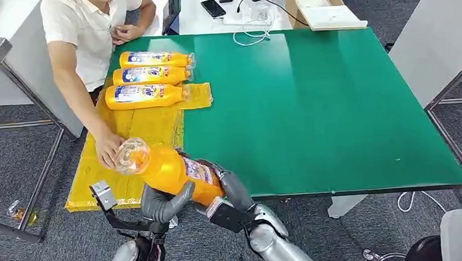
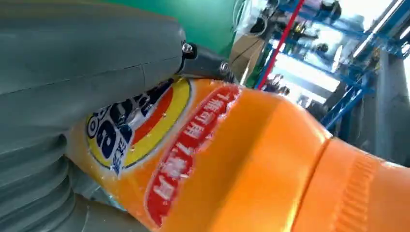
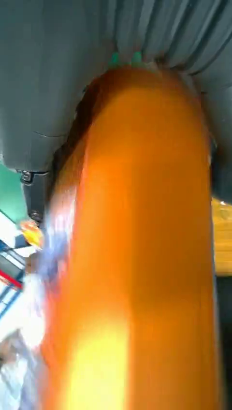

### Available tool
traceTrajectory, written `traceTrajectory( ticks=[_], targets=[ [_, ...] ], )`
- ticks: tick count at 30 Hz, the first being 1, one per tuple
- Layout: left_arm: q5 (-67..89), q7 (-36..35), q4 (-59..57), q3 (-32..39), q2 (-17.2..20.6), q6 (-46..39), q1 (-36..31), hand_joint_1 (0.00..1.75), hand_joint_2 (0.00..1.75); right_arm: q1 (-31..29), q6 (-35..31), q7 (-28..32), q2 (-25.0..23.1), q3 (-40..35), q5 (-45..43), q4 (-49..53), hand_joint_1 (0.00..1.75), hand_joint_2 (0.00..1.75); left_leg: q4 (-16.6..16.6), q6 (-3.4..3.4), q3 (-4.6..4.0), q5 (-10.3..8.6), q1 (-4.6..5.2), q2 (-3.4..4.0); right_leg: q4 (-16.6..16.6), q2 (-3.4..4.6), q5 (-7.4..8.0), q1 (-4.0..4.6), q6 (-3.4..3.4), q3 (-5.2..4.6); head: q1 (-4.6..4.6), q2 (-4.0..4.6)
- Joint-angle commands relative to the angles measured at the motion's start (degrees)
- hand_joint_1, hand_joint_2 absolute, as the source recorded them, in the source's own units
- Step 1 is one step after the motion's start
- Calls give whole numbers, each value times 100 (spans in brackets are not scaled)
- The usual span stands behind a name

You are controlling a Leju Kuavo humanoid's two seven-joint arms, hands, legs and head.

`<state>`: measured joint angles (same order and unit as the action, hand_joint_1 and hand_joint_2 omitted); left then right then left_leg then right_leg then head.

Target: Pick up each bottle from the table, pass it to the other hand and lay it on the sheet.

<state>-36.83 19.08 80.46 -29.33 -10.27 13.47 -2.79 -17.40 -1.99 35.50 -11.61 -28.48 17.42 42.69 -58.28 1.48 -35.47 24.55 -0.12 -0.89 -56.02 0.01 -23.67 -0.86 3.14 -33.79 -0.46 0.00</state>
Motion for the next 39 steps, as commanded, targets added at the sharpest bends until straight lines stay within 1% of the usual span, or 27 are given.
traceTrajectory(
  ticks=[1, 4, 5, 9, 10, 11, 12, 13, 15, 17, 18, 19, 21, 22, 23, 24, 25, 26, 28, 31, 32, 34, 35, 36, 37, 38, 39],
  targets=[
    [-76, -74, -315, -298, 165, 180, -121, 175, 175, -79, 98, 12, -9, -458, 2, -220, 10, 175, 4, -5, 14, 4, -3, 9, 5, 4, -2, 4, -8, 10, 0, 0],
    [-76, -74, -315, -298, 165, 180, -121, 175, 175, -79, 98, 12, -9, -458, 2, -220, 10, 175, 6, -9, 27, 8, -1, 7, 3, -3, -10, 3, -14, 23, 0, 0],
    [-170, -119, -325, -276, 155, 295, -122, 175, 175, -86, 110, -18, -5, -483, 5, -229, 0, 175, 4, -9, 25, 9, -3, 6, 3, -2, -9, 4, -13, 22, 0, 0],
    [-213, -157, -257, -210, 158, 374, -91, 175, 175, -27, 112, 15, 26, -600, 77, -220, 0, 175, 6, -6, 17, 5, -1, 6, 4, -1, -5, 2, -10, 14, 0, 0],
    [-222, -160, -236, -173, 160, 363, -82, 175, 175, 7, 111, 44, 43, -638, 103, -194, 0, 175, 7, -9, 31, 11, -3, 10, 6, 1, -10, 5, -15, 28, 0, 0],
    [-210, -181, -121, -51, 56, 286, 31, 175, 175, 75, 44, 98, 86, -683, 148, -138, 0, 0, 6, -7, 23, 8, -3, 5, 5, -2, -8, 4, -12, 21, 0, 0],
    [-105, -158, -35, 19, 37, 118, 70, 175, 175, 159, -153, 176, 118, -663, 212, -68, 0, 0, 4, -5, 13, 5, -3, 3, 5, -3, -5, 4, -8, 12, 0, 0],
    [-23, -116, 22, 71, 45, 12, 90, 175, 175, 223, -304, 221, 136, -634, 238, -43, 0, 0, 5, -8, 30, 13, -3, 7, 5, -2, -13, 5, -13, 28, 0, 0],
    [603, 218, 193, 268, 90, -551, 139, 175, 175, 474, -879, 401, 194, -405, 230, 186, 0, 0, 3, -6, 17, 8, -3, -1, 4, -7, -9, 4, -9, 17, -2, 0],
    [1512, 399, 260, 397, 212, -1347, 123, 175, 175, 790, -1761, 450, 284, -127, 341, 678, 0, 0, 4, -7, 21, 9, -4, -4, 4, -11, -12, 5, -11, 22, 2, 0],
    [2038, 547, 265, 451, 259, -1804, 107, 175, 175, 942, -2064, 450, 338, 6, 326, 964, 0, 0, 5, -6, 11, 4, -3, -6, 5, -11, -8, 4, -9, 12, 0, 0],
    [2518, 635, 246, 506, 330, -2210, 74, 175, 175, 1135, -2453, 450, 412, 179, 341, 1397, 0, 0, 6, -9, 29, 12, -3, -2, 6, -10, -16, 5, -15, 28, 0, 0],
    [2930, 744, 304, 599, 396, -2540, 89, 175, 175, 1395, -2835, 450, 469, 518, 256, 1974, 0, 0, 5, -6, 5, 3, -2, -7, 4, -12, -7, 3, -9, 6, 0, 0],
    [3012, 761, 348, 644, 409, -2613, 113, 175, 175, 1470, -2958, 450, 487, 663, 231, 2153, 0, 0, 5, -9, 18, 9, -2, -3, 3, -11, -13, 4, -14, 18, 0, 0],
    [3066, 764, 440, 685, 444, -2633, 147, 175, 175, 1619, -2998, 450, 452, 943, 7, 2529, 0, 0, 2, -9, 13, 9, -1, -1, -1, -8, -13, 3, -14, 11, -2, 0],
    [3106, 759, 464, 692, 466, -2640, 154, 175, 175, 1676, -2989, 450, 432, 1077, -96, 2679, 0, 0, 2, -12, 25, 13, 0, -2, -4, -11, -19, 2, -18, 22, 0, 0],
    [3292, 757, 477, 682, 514, -2740, 139, 175, 175, 1721, -3026, 445, 444, 1240, -119, 2837, 0, 0, 0, -7, 5, 6, 1, -8, -4, -13, -13, 1, -12, 4, 0, 0],
    [3565, 761, 446, 697, 546, -2941, 104, 175, 175, 1773, -3033, 422, 430, 1437, -181, 2981, 0, 0, 1, -6, 2, 5, 0, -4, -2, -8, -10, 1, -11, 1, 2, 0],
    [3760, 734, 390, 717, 566, -3075, 59, 175, 175, 1779, -2981, 402, 430, 1581, -244, 2995, 0, 0, 3, -7, 9, 7, 1, 4, -2, -3, -10, 0, -13, 7, 2, 0],
    [3760, 734, 391, 721, 566, -3075, 53, 175, 175, 1779, -2981, 402, 446, 1596, -244, 2991, 0, 0, 5, -5, 0, 1, 2, -2, 3, -7, -5, -2, -9, 0, 0, 0],
    [3764, 731, 378, 720, 556, -3077, 46, 175, 175, 1764, -2976, 411, 426, 1606, -250, 2952, 0, 0, 4, -8, 11, 6, 0, 0, 2, -8, -10, 1, -14, 11, 2, 0],
    [3764, 731, 378, 720, 556, -3077, 46, 175, 175, 1764, -2976, 411, 426, 1606, -250, 2952, 0, 0, 4, -5, 1, 2, 0, 1, 3, -4, -4, 0, -9, 0, 0, 0],
    [3801, 724, 363, 707, 551, -3089, 46, 175, 175, 1754, -3007, 450, 385, 1625, -232, 2896, 0, 0, 5, -9, 15, 8, 0, 5, 1, -3, -10, 1, -14, 12, 0, 0],
    [3886, 708, 345, 689, 570, -3122, 28, 175, 175, 1755, -3033, 450, 373, 1655, -224, 2885, 0, 0, 5, -7, 9, 6, -1, 3, 2, -3, -8, 1, -12, 7, 0, 0],
    [4382, 714, 262, 640, 619, -3440, -34, 175, 175, 1759, -2982, 450, 358, 1718, -287, 2882, 0, 0, 3, -13, 31, 17, -2, 9, -1, -1, -18, 4, -21, 27, 0, 0],
    [5294, 578, 21, 624, 678, -3981, -178, 175, 175, 1760, -2919, 450, 352, 1729, -340, 2929, 0, 0, 6, -9, 16, 7, 0, 3, 2, -5, -10, 2, -14, 12, 0, 0],
    [5744, 410, -236, 570, 713, -4091, -338, 175, 175, 1745, -2884, 450, 339, 1703, -353, 2936, 0, 0, 7, -6, 6, 1, 0, -2, 4, -8, -5, 1, -11, 4, 0, 0]
  ],
)
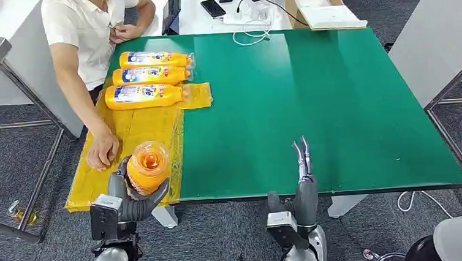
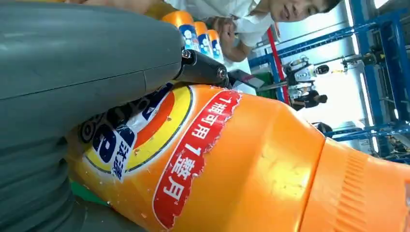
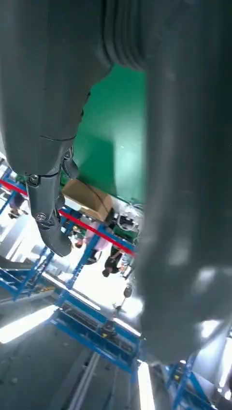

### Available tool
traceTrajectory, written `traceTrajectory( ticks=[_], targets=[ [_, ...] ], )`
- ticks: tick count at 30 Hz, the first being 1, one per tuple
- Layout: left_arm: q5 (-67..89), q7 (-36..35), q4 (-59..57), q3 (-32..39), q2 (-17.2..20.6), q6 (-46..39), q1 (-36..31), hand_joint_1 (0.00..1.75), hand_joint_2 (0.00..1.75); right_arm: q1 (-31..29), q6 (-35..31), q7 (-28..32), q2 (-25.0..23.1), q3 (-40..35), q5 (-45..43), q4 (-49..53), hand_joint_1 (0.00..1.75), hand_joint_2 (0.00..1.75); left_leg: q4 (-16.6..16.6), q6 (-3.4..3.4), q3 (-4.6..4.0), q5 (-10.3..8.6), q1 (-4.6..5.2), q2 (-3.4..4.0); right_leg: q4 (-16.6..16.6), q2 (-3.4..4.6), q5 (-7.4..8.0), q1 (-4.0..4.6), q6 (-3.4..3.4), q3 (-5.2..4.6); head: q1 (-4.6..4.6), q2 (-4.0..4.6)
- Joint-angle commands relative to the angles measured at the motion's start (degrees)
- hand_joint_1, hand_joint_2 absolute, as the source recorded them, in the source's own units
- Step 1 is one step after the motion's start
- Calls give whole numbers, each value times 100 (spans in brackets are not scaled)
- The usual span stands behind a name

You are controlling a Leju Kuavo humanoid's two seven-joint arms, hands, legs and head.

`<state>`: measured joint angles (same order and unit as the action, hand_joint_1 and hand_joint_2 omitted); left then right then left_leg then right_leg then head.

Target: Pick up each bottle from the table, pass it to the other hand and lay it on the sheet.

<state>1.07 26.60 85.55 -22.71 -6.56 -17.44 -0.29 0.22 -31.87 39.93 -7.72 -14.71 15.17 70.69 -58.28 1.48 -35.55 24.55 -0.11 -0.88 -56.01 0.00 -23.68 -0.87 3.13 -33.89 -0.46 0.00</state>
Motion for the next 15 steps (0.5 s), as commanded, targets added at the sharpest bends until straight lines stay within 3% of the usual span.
traceTrajectory(
  ticks=[1, 3, 7, 9, 15],
  targets=[
    [2129, -457, -999, -78, 342, -980, -746, 175, 175, -54, 161, 7, -66, 291, -148, 120, 0, 0, 7, -5, 12, -1, 0, -6, 3, -10, -4, 1, -8, 12, 0, 0],
    [3156, -897, -2290, 7, 295, -1239, -1440, 175, 175, -240, 239, 7, -135, 151, -119, -81, 0, 0, 10, -8, 21, -3, 0, -8, 5, -13, -4, 1, -11, 20, 0, 0],
    [4051, -1049, -4265, 156, 43, -1470, -2508, 175, 175, -588, 332, 7, -213, -74, -143, -461, 0, 0, 9, -6, 14, -13, 0, -9, 4, -10, 4, 1, -9, 15, 0, 0],
    [4541, -1219, -4942, 30, 11, -1574, -2904, 175, 175, -698, 331, 7, -224, -186, -137, -600, 0, 0, 7, -8, 16, -16, -2, -2, 0, -5, 6, 2, -11, 17, 0, 0],
    [4972, -1779, -5896, -86, -100, -817, -3612, 175, 175, -737, 392, 7, -248, -327, -246, -743, 0, 0, 4, -11, 15, -24, -5, -2, -2, -8, 15, 6, -22, 16, 0, 0]
  ],
)
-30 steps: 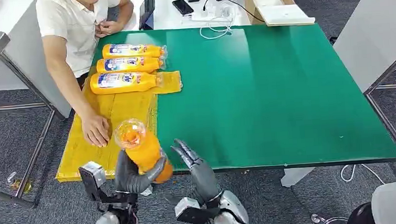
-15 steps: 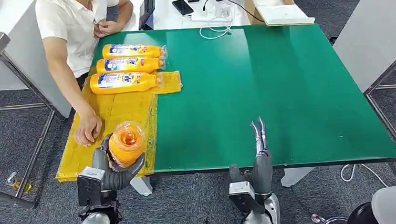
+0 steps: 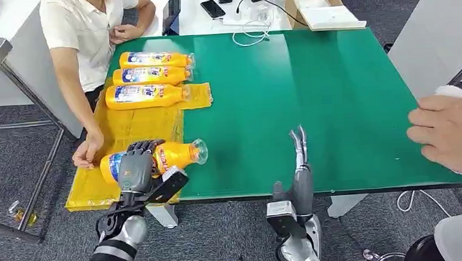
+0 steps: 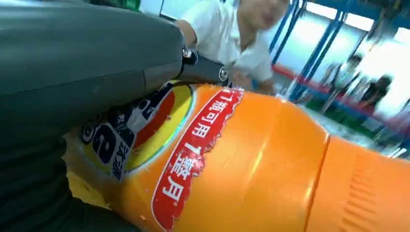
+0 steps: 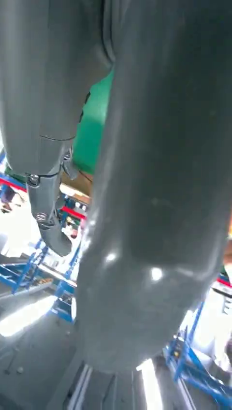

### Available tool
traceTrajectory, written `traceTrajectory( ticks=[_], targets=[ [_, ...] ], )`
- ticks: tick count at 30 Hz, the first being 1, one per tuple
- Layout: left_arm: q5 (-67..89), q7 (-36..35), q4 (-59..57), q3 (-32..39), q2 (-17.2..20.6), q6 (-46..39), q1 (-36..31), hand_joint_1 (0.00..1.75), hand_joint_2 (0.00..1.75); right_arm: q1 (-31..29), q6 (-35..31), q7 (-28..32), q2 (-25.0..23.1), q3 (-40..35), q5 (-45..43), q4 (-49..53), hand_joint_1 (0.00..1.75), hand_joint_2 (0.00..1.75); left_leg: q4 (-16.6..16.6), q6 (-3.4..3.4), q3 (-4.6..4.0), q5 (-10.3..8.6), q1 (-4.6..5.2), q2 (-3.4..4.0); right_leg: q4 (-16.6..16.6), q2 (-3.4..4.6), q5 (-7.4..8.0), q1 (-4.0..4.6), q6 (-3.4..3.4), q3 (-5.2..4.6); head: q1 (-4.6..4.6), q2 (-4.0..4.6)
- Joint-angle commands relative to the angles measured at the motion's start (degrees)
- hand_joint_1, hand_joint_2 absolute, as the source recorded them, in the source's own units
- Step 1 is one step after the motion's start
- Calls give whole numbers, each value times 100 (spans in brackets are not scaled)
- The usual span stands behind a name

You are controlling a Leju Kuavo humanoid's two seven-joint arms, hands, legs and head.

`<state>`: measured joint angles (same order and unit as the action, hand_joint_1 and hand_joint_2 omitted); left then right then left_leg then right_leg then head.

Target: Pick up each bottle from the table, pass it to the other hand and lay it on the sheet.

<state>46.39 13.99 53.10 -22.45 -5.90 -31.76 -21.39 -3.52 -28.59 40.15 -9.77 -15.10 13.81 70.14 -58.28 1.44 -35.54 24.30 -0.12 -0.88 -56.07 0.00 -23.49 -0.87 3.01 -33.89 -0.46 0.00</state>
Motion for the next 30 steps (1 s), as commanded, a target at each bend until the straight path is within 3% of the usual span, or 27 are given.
traceTrajectory(
  ticks=[1, 15, 16, 18, 20, 23, 24, 26, 27, 30],
  targets=[
    [456, -693, -2755, -91, -174, 745, -1583, 175, 175, -366, 77, -15, -44, -282, -126, -713, 0, 0, 3, -5, 11, 2, -3, -2, 3, -6, -3, 4, -8, 14, 0, 0],
    [339, -1103, -3222, 135, -253, 1379, -1815, 175, 175, -437, 118, -15, -34, -266, -170, -849, 0, 0, 4, -8, 21, 5, -2, 15, -2, 11, -1, 4, -10, 15, 0, 0],
    [279, -1136, -3243, 202, -271, 1420, -1807, 152, 175, -453, 118, -15, -23, -255, -182, -866, 0, 0, 4, -7, 20, 4, -2, 13, -3, 10, -1, 3, -8, 15, 0, 0],
    [2, -967, -3272, 407, -299, 1833, -1802, 66, 175, -485, 127, -15, -5, -261, -209, -879, 0, 0, 7, -11, 30, 4, -1, 18, -2, 13, -2, 3, -11, 23, 0, 0],
    [-354, -692, -3285, 642, -318, 2308, -1789, 47, 175, -515, 195, -15, 5, -260, -289, -860, 0, 0, 6, -12, 35, 7, -3, 24, -2, 17, -2, 5, -12, 28, 0, 0],
    [-354, -692, -3285, 642, -318, 2308, -1789, 47, 175, -515, 195, -15, 5, -260, -289, -860, 0, 0, 10, -12, 43, 6, 0, 22, 0, 17, -3, 2, -12, 35, -2, 0],
    [-354, -692, -3285, 642, -318, 2308, -1789, 37, 175, -515, 195, -15, 5, -260, -289, -860, 0, 0, 12, -12, 49, 7, 0, 20, 2, 14, -4, 2, -13, 42, 0, 0],
    [-162, -500, -3260, 369, -288, 2549, -1800, 0, 175, -502, 164, -15, 70, -302, -348, -772, 0, 0, 9, -11, 50, 8, 1, 24, -1, 19, -4, 1, -12, 42, -2, 0],
    [-148, -496, -3253, 349, -303, 2559, -1802, 0, 0, -502, 162, -15, 79, -293, -358, -777, 0, 0, 9, -13, 54, 10, 0, 31, -1, 23, -5, 2, -14, 44, 0, 0],
    [-339, -335, -3186, 408, -353, 2896, -1767, 0, 0, -521, 156, -15, 138, -315, -367, -817, 0, 0, 7, -13, 50, 8, 0, 18, -4, 9, -7, 2, -15, 44, 0, 0]
  ],
)
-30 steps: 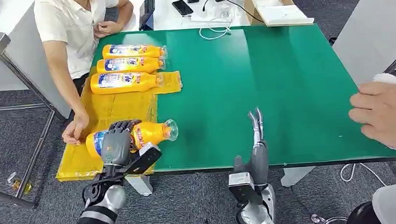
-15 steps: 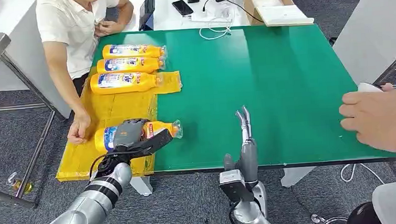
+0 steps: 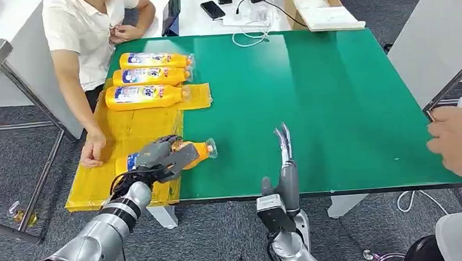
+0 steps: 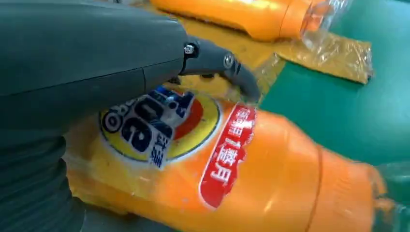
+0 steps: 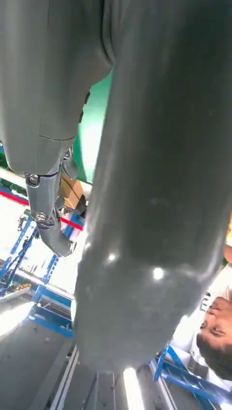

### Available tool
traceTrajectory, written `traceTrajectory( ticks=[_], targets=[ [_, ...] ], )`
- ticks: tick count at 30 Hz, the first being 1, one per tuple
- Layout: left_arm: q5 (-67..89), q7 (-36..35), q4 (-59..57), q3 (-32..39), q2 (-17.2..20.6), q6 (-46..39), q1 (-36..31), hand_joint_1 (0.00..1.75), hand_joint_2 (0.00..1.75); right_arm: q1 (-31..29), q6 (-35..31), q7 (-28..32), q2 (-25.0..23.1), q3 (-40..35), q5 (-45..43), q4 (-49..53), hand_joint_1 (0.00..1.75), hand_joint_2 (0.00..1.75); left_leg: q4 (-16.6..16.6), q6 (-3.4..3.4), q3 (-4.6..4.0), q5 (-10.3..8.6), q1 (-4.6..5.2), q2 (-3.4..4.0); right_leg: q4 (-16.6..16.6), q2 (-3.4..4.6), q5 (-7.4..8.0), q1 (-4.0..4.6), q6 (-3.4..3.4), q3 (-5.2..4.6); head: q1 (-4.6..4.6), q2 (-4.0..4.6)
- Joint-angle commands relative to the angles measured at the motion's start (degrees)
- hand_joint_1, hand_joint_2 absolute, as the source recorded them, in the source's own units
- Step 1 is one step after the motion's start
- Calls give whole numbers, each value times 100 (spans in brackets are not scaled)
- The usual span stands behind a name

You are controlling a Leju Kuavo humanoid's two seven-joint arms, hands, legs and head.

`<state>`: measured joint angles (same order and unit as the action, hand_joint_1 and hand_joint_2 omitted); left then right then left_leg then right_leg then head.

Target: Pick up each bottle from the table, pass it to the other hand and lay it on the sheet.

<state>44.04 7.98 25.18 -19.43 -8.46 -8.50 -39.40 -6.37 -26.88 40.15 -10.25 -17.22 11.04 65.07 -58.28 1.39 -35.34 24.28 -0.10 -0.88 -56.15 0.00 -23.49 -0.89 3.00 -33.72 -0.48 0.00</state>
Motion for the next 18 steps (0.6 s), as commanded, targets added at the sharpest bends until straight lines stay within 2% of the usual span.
traceTrajectory(
  ticks=[1, 8, 11, 18],
  targets=[
    [-105, 266, -394, 107, -97, 570, 34, 0, 0, -236, -14, -15, 186, -103, -89, -310, 0, 0, 9, -6, 27, 6, -2, 12, 11, 6, -3, 4, -12, 25, 2, 0],
    [-69, 358, -359, 18, -73, 648, 55, 0, 0, -241, -47, -15, 198, -124, -85, -320, 0, 0, 8, -6, 30, 5, -1, 5, 8, 11, -2, 2, -13, 31, 2, 0],
    [-406, 792, -254, 125, -96, 1065, 136, 0, 0, -263, -12, -15, 238, -153, -118, -378, 0, 0, 9, -8, 37, 5, -2, 5, 10, 9, -2, 4, -15, 38, 2, 0],
    [-861, 1284, 6, 209, -113, 1332, 248, 0, 0, -288, -72, -15, 302, -237, -142, -474, 0, 0, 7, -4, 37, 4, 0, 1, 7, 9, -2, 2, -10, 40, 2, 0]
  ],
)
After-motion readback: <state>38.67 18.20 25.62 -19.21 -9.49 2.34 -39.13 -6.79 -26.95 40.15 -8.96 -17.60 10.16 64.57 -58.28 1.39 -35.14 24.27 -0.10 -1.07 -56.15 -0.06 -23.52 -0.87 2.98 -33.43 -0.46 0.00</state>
